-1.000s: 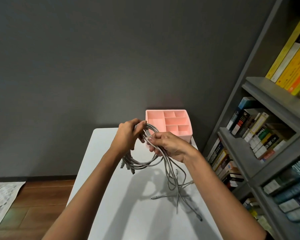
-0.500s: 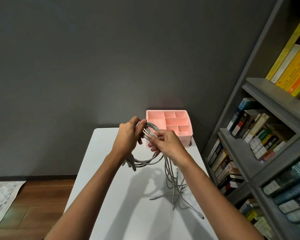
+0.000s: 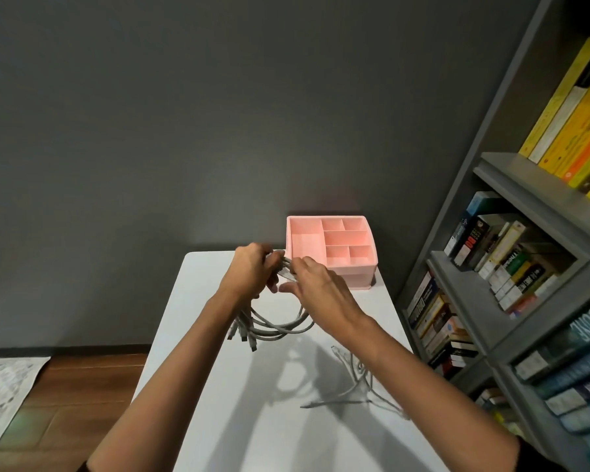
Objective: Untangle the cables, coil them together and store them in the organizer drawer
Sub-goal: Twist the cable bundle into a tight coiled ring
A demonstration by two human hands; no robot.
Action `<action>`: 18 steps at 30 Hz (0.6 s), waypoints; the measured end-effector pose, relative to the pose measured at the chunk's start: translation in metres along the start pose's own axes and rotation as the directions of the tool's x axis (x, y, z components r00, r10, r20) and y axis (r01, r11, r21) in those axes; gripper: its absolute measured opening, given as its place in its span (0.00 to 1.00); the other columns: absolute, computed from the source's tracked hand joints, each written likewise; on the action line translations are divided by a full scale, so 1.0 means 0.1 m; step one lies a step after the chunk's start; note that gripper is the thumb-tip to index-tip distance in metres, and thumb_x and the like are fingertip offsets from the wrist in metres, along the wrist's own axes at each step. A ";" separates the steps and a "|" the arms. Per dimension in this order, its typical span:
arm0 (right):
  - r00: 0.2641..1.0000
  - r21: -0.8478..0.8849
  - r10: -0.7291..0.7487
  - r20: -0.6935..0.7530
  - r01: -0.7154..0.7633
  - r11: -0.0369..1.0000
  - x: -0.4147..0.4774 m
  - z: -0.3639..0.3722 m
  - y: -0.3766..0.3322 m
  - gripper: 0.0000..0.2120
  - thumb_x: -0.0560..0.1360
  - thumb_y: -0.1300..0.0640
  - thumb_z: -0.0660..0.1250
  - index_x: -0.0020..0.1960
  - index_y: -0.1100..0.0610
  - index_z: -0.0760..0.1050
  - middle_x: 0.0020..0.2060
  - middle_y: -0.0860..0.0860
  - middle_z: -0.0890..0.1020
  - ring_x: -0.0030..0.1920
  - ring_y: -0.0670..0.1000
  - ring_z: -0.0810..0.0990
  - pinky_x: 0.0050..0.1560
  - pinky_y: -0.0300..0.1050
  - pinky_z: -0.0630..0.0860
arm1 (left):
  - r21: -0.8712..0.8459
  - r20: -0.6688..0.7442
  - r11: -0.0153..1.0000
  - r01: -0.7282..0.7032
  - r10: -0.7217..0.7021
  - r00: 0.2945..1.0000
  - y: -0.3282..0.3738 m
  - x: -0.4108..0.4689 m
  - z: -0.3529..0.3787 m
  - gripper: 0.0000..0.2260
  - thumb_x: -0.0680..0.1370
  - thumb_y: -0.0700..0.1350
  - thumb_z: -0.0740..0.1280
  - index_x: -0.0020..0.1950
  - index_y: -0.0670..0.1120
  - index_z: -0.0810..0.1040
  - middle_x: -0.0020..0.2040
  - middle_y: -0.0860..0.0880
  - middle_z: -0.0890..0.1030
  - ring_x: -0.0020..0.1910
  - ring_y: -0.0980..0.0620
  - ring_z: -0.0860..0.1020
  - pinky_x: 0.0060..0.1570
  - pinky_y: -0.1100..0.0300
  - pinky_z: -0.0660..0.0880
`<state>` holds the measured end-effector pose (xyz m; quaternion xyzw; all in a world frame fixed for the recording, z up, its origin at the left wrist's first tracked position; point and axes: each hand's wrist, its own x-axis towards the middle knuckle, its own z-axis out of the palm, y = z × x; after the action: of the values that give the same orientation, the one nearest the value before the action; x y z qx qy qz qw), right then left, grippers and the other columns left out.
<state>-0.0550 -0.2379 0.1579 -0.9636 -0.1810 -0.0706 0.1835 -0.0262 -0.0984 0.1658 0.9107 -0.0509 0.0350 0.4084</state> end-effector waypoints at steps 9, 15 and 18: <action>0.953 -0.181 -0.275 -0.127 0.251 0.951 -0.06 0.06 0.25 0.04 0.77 0.56 0.66 0.47 0.57 0.75 0.40 0.50 0.79 0.43 0.53 0.77 0.29 0.46 0.68 | -0.087 0.147 0.994 0.073 -0.059 0.987 -0.05 -0.05 -0.06 0.15 0.80 0.45 0.62 0.40 0.36 0.79 0.33 0.43 0.83 0.24 0.51 0.75 0.18 0.66 0.63; 0.961 0.487 -0.152 0.231 0.021 0.873 0.03 -0.23 0.38 0.16 0.82 0.52 0.57 0.36 0.48 0.71 0.30 0.43 0.76 0.34 0.44 0.73 0.41 0.41 0.69 | -0.192 0.297 0.980 -0.061 0.117 0.948 -0.03 -0.19 -0.22 0.14 0.83 0.48 0.57 0.48 0.41 0.78 0.36 0.54 0.83 0.27 0.53 0.70 0.20 0.64 0.64; 0.922 0.610 -0.196 0.335 -0.054 0.791 0.04 -0.34 0.42 0.16 0.82 0.53 0.56 0.37 0.51 0.72 0.27 0.41 0.75 0.36 0.45 0.72 0.41 0.36 0.67 | -0.269 0.326 0.959 -0.085 0.174 0.929 0.07 -0.28 -0.27 0.13 0.84 0.43 0.55 0.55 0.42 0.78 0.29 0.62 0.77 0.22 0.60 0.69 0.19 0.66 0.64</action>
<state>-0.0382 -0.2855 0.1762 -0.8403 -0.2630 0.1729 0.4415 -0.0554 -0.0813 0.1862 0.8383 -0.1866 -0.1055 0.5013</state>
